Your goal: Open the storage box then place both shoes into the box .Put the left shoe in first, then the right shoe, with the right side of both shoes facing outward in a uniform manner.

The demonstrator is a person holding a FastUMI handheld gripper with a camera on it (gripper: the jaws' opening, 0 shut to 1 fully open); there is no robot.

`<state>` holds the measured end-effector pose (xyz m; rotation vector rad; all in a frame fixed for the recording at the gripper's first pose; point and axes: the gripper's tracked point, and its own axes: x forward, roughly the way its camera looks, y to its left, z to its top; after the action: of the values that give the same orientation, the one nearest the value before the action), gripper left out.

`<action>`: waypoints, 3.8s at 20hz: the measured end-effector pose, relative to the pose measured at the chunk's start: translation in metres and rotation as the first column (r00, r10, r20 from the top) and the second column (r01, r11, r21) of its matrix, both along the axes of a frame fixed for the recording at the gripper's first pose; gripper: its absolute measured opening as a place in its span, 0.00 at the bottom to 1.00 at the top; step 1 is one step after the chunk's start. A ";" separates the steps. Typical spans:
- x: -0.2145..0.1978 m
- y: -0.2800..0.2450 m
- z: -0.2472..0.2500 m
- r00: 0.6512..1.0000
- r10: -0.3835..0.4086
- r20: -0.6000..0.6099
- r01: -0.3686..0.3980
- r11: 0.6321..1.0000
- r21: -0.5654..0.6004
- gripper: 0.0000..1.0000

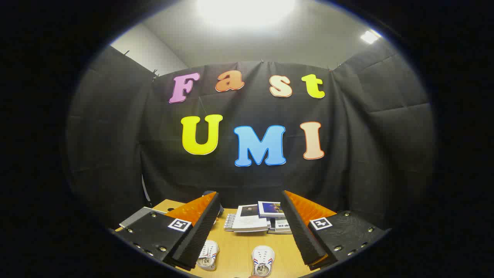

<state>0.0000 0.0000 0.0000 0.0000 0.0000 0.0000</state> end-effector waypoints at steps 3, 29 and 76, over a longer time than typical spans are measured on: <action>0.003 0.005 -0.001 1.000 0.001 0.002 -0.001 1.000 0.004 0.96; 0.074 0.065 -0.068 0.973 0.202 -0.114 -0.187 0.974 0.128 0.97; 0.093 0.306 -0.278 0.164 0.920 -0.356 -0.264 0.388 0.883 0.77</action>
<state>0.0928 0.3057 -0.2781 0.7684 1.0743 0.9740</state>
